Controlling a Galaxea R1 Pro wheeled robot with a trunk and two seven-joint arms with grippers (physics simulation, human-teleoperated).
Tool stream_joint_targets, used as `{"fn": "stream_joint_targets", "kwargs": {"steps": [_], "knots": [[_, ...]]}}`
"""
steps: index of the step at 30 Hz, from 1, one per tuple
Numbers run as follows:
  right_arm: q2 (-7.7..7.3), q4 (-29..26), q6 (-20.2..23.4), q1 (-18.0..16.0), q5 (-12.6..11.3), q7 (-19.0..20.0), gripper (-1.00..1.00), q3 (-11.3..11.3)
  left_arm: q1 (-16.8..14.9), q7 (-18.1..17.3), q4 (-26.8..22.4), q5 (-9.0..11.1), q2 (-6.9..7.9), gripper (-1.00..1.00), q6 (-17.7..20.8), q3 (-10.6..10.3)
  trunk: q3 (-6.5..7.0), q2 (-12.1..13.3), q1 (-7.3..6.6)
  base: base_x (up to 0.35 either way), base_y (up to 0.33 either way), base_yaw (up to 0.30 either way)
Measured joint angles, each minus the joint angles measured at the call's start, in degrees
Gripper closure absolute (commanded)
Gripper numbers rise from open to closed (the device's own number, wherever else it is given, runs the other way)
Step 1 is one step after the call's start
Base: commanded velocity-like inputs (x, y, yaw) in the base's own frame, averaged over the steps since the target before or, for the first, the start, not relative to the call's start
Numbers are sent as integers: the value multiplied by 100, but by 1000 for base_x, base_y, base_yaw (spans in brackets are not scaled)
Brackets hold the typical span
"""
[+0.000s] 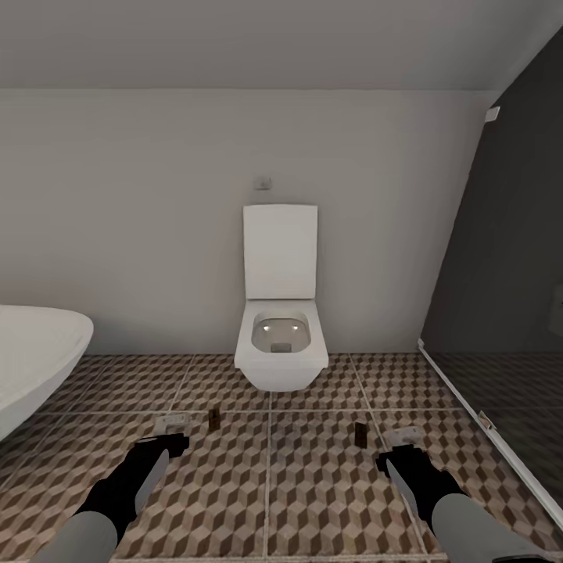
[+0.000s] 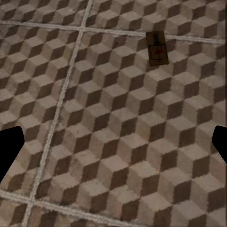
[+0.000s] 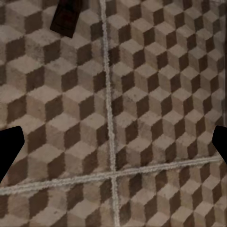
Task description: Take the four mousetraps from the cabinet in the bathroom and place them on the bathroom floor. Make sure all four end up on the same floor surface, and ensure that at least two of them are either under or directly next to the same bathroom sink.
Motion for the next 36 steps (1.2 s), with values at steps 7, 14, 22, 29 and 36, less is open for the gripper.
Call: {"fn": "stream_joint_targets", "kwargs": {"steps": [7,14,22,29,36], "knots": [[0,0,0,2,1,-6,-100,2,0,0,3,0,-3,-100,0,-1,155,9,-18,0,0,0],[0,0,0,3,2,-8,-100,0,0,1,1,0,-5,-100,0,-3,310,19,-36,0,0,0],[0,0,0,1,1,-9,-100,4,0,2,4,0,-6,-100,0,-1,488,30,-57,0,0,0],[0,0,0,2,0,-9,-100,5,0,2,4,0,-6,-100,0,0,643,39,-75,0,0,0],[0,0,0,1,0,-9,-100,2,0,0,5,0,-6,-100,0,-1,798,48,-93,0,0,0]]}}
